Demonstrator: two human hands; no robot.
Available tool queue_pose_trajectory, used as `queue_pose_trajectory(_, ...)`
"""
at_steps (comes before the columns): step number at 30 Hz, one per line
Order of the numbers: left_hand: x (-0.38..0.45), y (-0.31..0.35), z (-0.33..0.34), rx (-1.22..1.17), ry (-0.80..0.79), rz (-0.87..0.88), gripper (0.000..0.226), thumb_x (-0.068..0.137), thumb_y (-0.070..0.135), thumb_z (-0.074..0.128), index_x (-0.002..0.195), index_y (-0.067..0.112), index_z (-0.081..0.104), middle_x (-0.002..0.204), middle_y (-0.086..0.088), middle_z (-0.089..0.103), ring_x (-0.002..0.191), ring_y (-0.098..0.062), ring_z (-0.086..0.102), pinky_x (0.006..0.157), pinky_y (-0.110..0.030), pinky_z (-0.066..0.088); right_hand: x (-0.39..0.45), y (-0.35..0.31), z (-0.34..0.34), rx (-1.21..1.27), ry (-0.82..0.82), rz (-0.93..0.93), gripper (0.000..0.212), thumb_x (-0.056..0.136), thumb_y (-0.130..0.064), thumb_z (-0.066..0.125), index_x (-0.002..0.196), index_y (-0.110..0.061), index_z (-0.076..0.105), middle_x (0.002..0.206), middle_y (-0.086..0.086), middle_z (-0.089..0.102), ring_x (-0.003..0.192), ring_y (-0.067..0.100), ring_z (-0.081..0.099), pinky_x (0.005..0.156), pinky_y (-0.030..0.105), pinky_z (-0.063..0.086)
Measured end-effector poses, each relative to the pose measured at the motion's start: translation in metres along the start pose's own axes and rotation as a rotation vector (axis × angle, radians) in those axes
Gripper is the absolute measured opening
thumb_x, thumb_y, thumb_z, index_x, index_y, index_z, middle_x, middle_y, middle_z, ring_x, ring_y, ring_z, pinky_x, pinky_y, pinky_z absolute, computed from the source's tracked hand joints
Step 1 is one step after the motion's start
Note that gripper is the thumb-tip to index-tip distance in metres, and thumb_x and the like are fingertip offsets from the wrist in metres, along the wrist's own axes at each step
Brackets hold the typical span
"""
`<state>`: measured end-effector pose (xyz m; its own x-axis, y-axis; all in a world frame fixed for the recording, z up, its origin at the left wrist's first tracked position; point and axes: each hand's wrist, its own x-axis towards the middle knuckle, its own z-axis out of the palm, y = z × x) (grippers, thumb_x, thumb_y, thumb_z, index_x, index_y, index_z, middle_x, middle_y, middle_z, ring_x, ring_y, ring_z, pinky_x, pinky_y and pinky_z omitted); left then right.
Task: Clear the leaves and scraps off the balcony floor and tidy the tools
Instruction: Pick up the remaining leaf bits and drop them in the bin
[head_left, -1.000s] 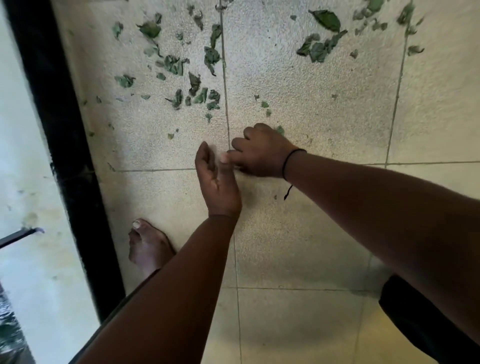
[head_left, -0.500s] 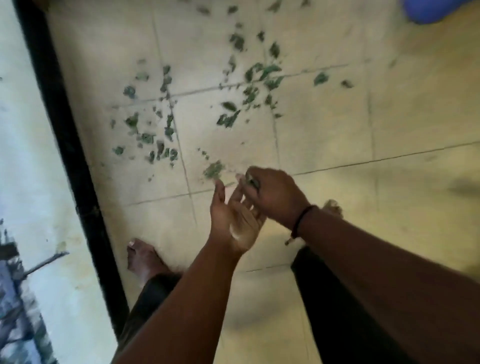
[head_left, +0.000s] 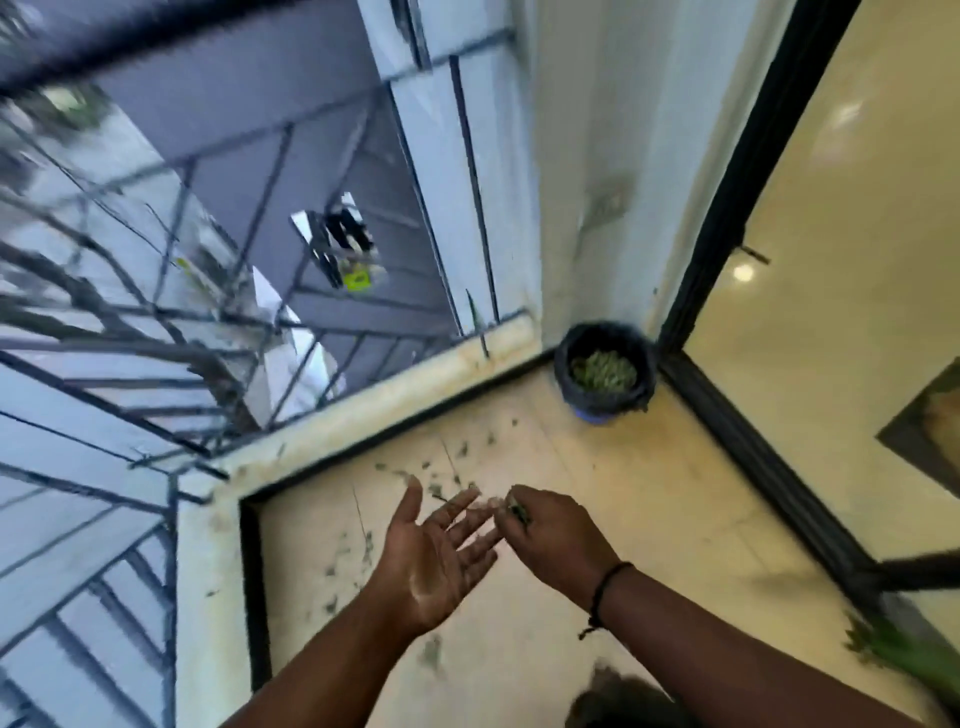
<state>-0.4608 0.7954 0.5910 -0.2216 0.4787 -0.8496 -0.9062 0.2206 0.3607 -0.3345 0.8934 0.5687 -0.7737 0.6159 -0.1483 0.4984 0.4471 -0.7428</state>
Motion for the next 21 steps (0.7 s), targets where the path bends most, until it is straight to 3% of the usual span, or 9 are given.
queue_pose_trajectory(4,-0.031,0.007,0.068,0.001,-0.05,0.064,0.066,0.089,0.07,0.039,0.111,0.012,0.063,0.095,-0.011,0.071,0.084,-0.031,0.065,0.085,-0.036,0.046,0.022,-0.026,-0.068,-0.089,-0.06,-0.111,0.019,0.097,-0.038,0.05,0.085,-0.024,0.053,0.094,0.01,0.067,0.092,0.028,0.06,0.064,0.029,0.028)
queue_pose_trajectory(7,-0.055,0.017,0.088,0.03,-0.095,0.084,0.074,0.089,0.074,0.034,0.116,0.011,0.064,0.105,-0.01,0.073,0.094,-0.031,0.065,0.081,-0.035,0.046,0.035,-0.042,-0.104,-0.155,-0.039,-0.17,0.02,0.097,-0.039,0.05,0.081,-0.027,0.046,0.095,0.012,0.067,0.095,0.029,0.06,0.064,0.029,0.029)
queue_pose_trajectory(9,-0.064,0.031,0.087,0.057,-0.086,0.101,0.078,0.088,0.076,0.034,0.122,0.013,0.063,0.117,-0.009,0.07,0.104,-0.032,0.063,0.081,-0.035,0.047,0.045,-0.054,-0.119,-0.192,-0.019,-0.188,0.021,0.097,-0.037,0.05,0.083,-0.022,0.051,0.096,0.013,0.068,0.095,0.03,0.06,0.064,0.03,0.029)
queue_pose_trajectory(13,-0.068,0.062,0.078,-0.003,-0.056,0.154,0.08,0.087,0.076,0.035,0.127,0.01,0.06,0.126,-0.012,0.066,0.12,-0.035,0.057,0.096,-0.041,0.044,0.072,-0.075,-0.129,-0.23,0.028,-0.233,0.031,0.098,-0.038,0.049,0.087,-0.012,0.061,0.093,0.016,0.068,0.094,0.033,0.06,0.066,0.034,0.031)
queue_pose_trajectory(17,-0.057,0.098,0.074,-0.04,-0.075,0.221,0.078,0.089,0.075,0.034,0.122,0.009,0.062,0.125,-0.015,0.065,0.12,-0.036,0.056,0.107,-0.044,0.038,0.1,-0.093,-0.129,-0.295,0.008,-0.197,0.029,0.098,-0.041,0.046,0.082,-0.019,0.055,0.096,0.014,0.068,0.095,0.031,0.06,0.065,0.033,0.032)
queue_pose_trajectory(21,-0.043,0.134,0.082,-0.045,-0.12,0.238,0.075,0.092,0.071,0.035,0.124,0.008,0.06,0.12,-0.015,0.066,0.122,-0.036,0.055,0.111,-0.044,0.035,0.122,-0.099,-0.139,-0.384,-0.018,-0.168,0.031,0.098,-0.042,0.044,0.087,-0.016,0.058,0.098,0.013,0.067,0.095,0.03,0.059,0.064,0.03,0.027)
